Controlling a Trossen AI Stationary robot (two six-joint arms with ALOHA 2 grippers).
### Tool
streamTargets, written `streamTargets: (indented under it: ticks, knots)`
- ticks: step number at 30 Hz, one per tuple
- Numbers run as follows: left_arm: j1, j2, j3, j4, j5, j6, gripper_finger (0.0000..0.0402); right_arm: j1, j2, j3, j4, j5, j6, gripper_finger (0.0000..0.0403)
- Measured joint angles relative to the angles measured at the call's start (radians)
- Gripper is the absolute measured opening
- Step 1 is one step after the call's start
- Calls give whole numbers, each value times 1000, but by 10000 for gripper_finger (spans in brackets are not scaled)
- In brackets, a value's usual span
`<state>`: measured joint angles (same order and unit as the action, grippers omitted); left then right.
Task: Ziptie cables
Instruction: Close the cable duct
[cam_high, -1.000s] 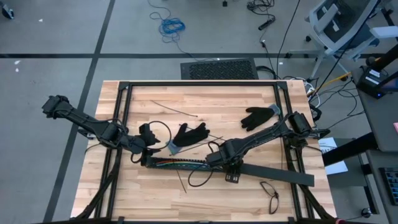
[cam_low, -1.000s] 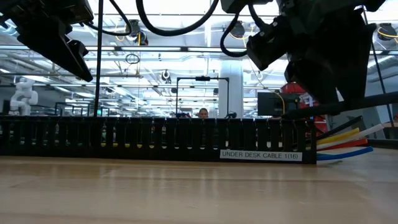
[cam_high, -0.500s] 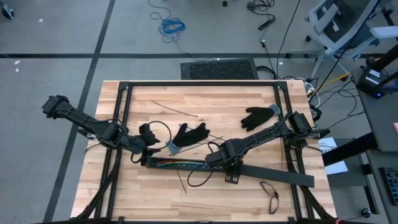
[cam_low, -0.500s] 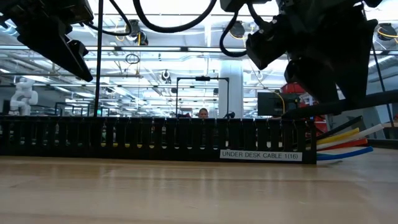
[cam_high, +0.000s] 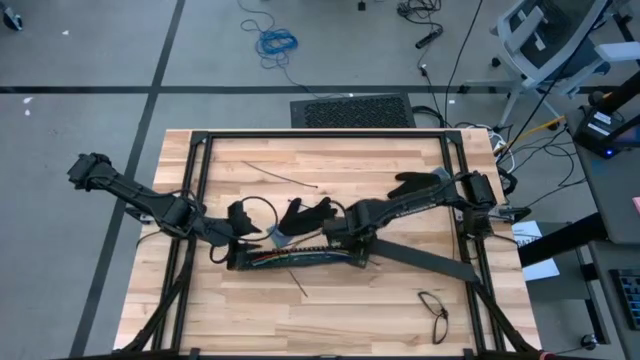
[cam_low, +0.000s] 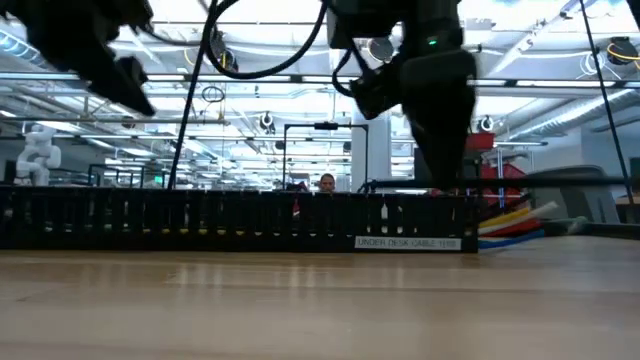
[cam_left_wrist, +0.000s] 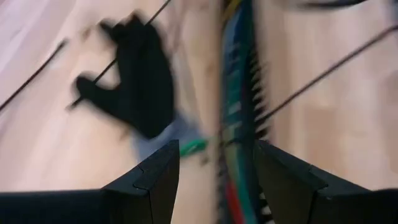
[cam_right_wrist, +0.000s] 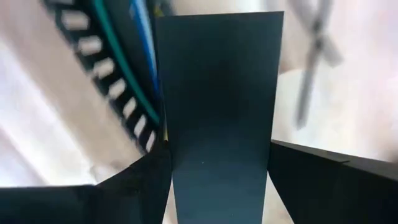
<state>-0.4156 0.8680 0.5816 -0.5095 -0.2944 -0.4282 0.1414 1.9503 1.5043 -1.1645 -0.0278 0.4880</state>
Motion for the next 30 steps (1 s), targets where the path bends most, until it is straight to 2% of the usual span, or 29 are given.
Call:
streamTargets:
  ticks: [4,7,12,19,25,30]
  knots:
    - [-12,0,1,134,91,52,201,-42,-7,28,6,61,-46,231]
    - [-12,-1,10,126,130,55,201,-81,-36,46,8,132,-68,231]
    - [-12,0,10,165,133,34,201,-159,-107,49,-1,198,-89,231]
    - [-12,91,11,375,92,39,201,-232,-210,49,-6,293,-147,231]
    - [-12,278,10,537,154,-48,201,-288,-253,49,-9,343,-234,231]
    - [-19,326,21,748,190,-227,201,-344,-262,49,-10,348,-327,231]
